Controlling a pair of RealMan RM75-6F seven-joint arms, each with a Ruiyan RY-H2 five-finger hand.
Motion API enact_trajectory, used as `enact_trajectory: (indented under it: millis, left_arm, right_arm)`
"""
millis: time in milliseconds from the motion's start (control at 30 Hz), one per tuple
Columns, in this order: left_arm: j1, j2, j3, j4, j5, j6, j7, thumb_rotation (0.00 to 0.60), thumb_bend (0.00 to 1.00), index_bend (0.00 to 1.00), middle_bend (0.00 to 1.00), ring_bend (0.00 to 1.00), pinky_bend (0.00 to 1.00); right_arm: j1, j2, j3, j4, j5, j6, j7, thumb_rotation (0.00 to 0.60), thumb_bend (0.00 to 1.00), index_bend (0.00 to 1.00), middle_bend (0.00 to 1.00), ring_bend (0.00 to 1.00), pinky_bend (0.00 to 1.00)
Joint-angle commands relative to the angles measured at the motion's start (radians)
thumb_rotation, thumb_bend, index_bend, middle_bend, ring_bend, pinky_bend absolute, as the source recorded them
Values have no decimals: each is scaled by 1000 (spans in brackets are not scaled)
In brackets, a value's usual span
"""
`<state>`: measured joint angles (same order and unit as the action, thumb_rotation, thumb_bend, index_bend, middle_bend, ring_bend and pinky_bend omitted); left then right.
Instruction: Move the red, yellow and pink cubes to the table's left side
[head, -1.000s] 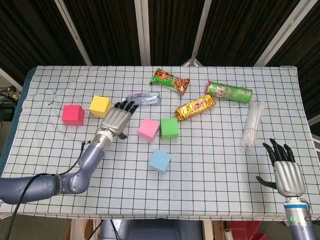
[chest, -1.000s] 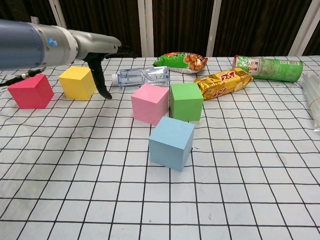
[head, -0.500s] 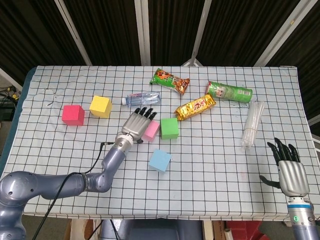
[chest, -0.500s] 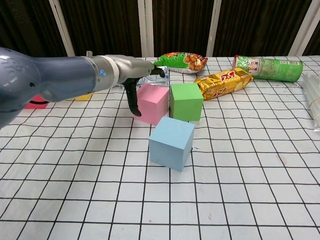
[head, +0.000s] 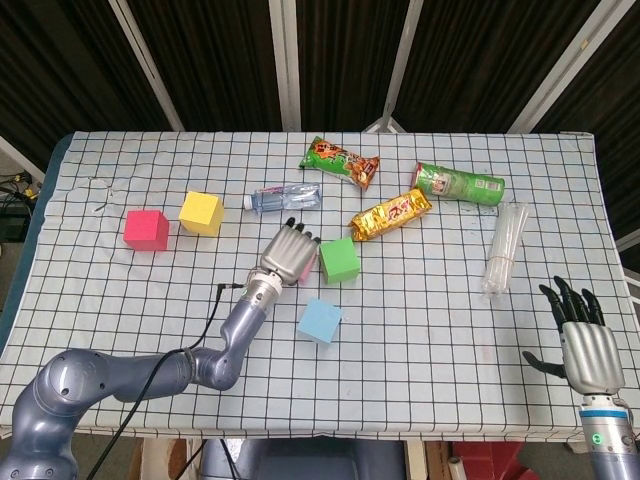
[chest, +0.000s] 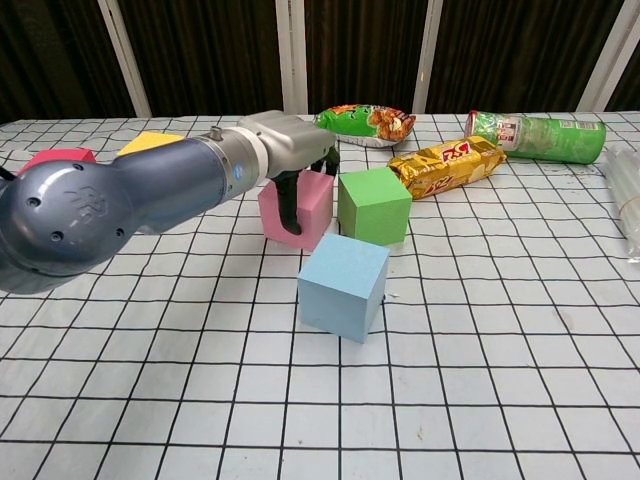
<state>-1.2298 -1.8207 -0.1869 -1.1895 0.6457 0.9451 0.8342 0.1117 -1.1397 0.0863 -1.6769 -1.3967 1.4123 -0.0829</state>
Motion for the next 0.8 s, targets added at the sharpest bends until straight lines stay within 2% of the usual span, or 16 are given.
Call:
enact_trajectory:
  millis: [33,133,233,300,433,567,633,700,767,800]
  left_arm:
    - [12,14,-5,-30,30,47,8,600,192,481,605,273,208]
    - [30,65,-19,-111,64,92,-4,600,184,478,600,273,207]
    - [63,167,-16,-259,83,136,11,600,167,462,588,273,192]
    - [87,245,2,-368,50,147,51,600,141,420,563,273,177]
    - [108,430,65,-598,-166,131,183,600,117,348,513,270,159]
    - [111,540,100,-709,-287,97,204,600,117,331,489,250,155]
    - [118,581,126,-733,-297,81,203,600,111,290,411,194,122]
    - [119,613,156,-750,-314,67,211,600,71,163,191,65,62]
    - [113,636,184,-760,-356,51,225,600,34,70,44,4,38]
    - [110,641,192,-760,-370,44,227,600,20,37,9,0,33]
  right_arm:
    - [-2,1,-1,-1,-4,4,3,600,59,124,27,123,0]
    - [-2,1,-2,-1,-8,5,4,600,59,124,27,123,0]
    - [-2,2,-4,-3,-10,2,4,600,59,124,27,124,0]
    - [-1,2,-5,-6,-13,1,5,600,60,124,27,124,0]
    - [-1,2,-9,-11,-22,1,1,600,59,124,27,124,0]
    - [-3,2,-13,-18,-30,6,-4,600,59,124,27,124,0]
    - [-4,1,-13,-20,-33,10,-5,600,59,124,27,124,0]
    - [-5,2,-14,-22,-34,11,-7,600,59,124,27,124,0]
    - [-5,1,-16,-24,-35,10,-8,600,59,124,27,124,0]
    - [-5,1,-16,-24,-36,9,-9,600,59,124,27,124,0]
